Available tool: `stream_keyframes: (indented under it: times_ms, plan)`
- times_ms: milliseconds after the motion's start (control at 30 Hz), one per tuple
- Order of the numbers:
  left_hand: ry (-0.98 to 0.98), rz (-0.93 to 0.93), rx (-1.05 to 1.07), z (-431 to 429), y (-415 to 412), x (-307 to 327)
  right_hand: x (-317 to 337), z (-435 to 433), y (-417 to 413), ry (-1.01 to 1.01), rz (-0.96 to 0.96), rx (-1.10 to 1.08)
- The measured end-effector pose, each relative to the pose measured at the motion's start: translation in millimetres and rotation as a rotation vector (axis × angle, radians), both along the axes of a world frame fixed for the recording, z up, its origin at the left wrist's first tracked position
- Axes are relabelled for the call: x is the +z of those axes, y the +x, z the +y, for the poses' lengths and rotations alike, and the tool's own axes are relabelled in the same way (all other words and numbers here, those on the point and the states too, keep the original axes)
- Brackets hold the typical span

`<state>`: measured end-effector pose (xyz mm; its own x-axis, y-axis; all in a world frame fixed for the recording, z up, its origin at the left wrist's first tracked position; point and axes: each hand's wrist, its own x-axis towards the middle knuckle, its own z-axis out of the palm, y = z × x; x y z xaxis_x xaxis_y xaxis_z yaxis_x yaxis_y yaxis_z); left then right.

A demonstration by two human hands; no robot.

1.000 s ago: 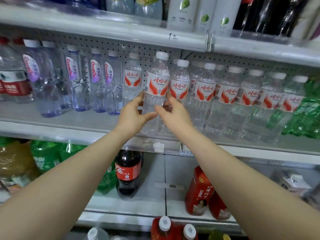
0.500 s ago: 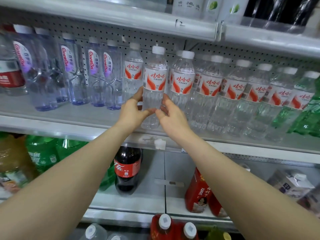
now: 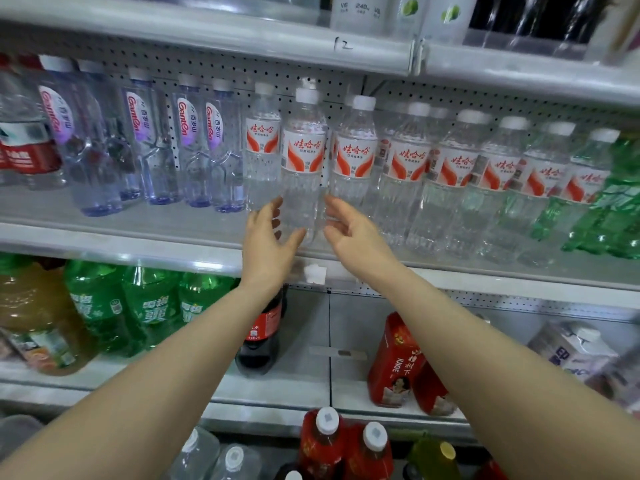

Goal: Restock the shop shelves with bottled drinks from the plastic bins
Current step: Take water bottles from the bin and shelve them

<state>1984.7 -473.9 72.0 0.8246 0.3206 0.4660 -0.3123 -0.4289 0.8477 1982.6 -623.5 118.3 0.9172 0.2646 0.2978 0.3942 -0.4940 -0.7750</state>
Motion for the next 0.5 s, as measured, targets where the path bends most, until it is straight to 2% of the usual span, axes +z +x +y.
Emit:
stream_keyframes:
  times_ms: [200,500]
  plan:
    - [-0.106,-0.005,-0.120,-42.5,-31.4,-8.8,-10.6,-47.1,-18.2,0.021,-0.037,-0.014]
    - [0.144,0.068,-0.353,-144.3,-59.6,-39.1,-52.0,-160.1,-61.7,0.062,-0.065,-0.192]
